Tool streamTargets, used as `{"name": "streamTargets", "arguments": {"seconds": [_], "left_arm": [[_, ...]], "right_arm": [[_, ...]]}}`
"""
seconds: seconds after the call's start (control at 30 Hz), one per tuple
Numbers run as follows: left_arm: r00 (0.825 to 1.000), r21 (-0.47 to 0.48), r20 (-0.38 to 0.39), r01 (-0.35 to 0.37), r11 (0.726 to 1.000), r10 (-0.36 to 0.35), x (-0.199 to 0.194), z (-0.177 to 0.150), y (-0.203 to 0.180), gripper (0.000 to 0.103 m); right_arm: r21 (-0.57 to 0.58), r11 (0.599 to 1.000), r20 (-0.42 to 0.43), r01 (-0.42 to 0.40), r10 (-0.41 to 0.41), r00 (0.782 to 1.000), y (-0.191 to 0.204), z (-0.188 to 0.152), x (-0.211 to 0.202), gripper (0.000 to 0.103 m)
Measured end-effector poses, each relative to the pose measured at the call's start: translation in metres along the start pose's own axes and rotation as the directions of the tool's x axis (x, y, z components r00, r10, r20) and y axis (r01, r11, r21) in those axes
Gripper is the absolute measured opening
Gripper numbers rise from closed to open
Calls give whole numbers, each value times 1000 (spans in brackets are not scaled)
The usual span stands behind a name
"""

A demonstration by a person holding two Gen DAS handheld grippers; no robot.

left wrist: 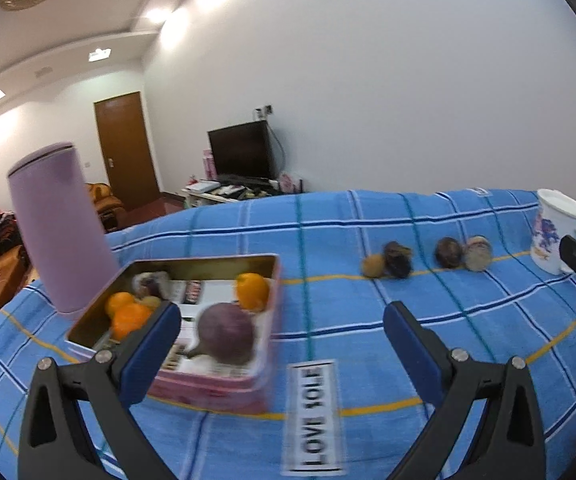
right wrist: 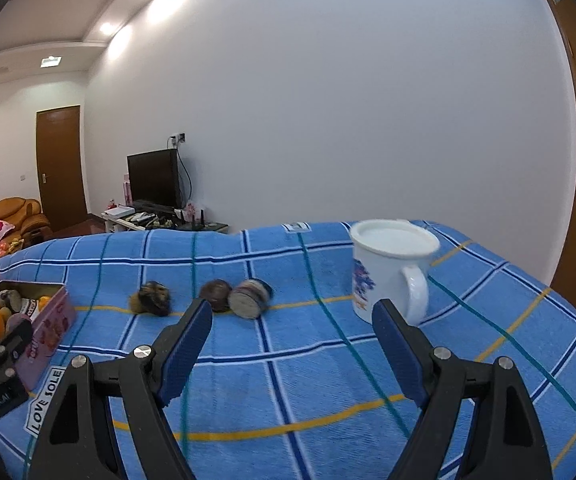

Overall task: Organize fruits
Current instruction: 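Move both open tools back toward the remaining fruits, then grasp the striped cylindrical fruit with the right tool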

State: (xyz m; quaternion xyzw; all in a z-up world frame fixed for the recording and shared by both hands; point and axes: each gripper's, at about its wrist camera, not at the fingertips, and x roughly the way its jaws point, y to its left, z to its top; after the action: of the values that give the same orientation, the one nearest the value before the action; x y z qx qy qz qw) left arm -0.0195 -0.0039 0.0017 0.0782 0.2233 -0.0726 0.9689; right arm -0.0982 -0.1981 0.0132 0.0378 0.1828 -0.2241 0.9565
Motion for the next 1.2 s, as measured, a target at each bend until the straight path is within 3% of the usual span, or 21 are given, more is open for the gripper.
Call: {"name": "streamTargets", "arguments": {"seconds": [0.23,0.37,0.5,0.63,0.83,0.9,0.97,1.1,1.2], "left_arm": [[998,20,-56,40,999,-39,11,5,-43,103],[993,4,-107,51,999,-51,22,8,-59,103],[981,24,-190,51,998,-45,39,7,-72,103],[972,-54,-208,97,994,-106,44,5,-58,103],[965,-101,-226,111,989,-131,47,2,-46,103],[967,-84,-225,106,991,-122,46,2,-49,103],[968,-78,-217,108,991,-123,44,2,-49,103],[972,-53,-201,116,992,-125,40,4,-53,103],[972,-43,-196,125,991,-131,37,5,-55,103]], "right_arm": [[46,999,-111,-20,25,994,-25,-2,18,83],[32,996,-197,-83,88,976,-29,-4,36,83],[-30,980,-280,-196,180,943,-18,3,63,83],[-36,954,-347,-299,269,899,-8,15,105,83],[-82,928,-427,-363,297,854,14,19,156,82],[-127,923,-453,-364,273,849,25,17,171,74],[-159,912,-492,-379,260,831,34,14,184,60],[-145,899,-523,-413,285,803,37,11,199,53],[-146,896,-521,-419,291,802,36,9,197,52]]}}
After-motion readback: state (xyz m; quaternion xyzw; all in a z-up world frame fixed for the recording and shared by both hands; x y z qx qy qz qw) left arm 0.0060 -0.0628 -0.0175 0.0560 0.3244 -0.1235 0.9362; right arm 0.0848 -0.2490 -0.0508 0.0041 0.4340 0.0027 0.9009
